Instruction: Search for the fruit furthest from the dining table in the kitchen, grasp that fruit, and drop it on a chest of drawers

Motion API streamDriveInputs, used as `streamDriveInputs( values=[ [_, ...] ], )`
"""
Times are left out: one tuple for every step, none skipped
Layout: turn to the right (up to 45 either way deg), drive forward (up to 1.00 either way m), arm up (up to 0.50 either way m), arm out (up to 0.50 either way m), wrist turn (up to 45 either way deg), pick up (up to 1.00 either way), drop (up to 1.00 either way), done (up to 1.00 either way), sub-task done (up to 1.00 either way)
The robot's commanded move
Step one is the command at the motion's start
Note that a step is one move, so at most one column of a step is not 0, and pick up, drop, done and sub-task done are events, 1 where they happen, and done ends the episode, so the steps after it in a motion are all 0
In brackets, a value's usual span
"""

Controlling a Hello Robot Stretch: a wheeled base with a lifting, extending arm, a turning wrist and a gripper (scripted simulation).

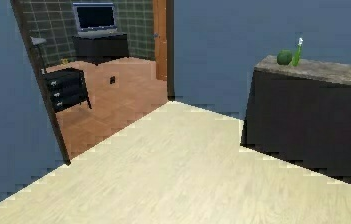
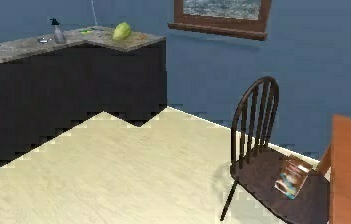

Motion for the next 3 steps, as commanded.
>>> streamDriveInputs(
  values=[
    [33.0,0.00,0.00,0.00,0.0,0.00,0.00,0.00,0.00],
    [0.0,1.00,0.00,0.00,0.0,0.00,0.00,0.00,0.00],
    [3.0,0.00,0.00,0.00,0.0,0.00,0.00,0.00,0.00]
  ],
)
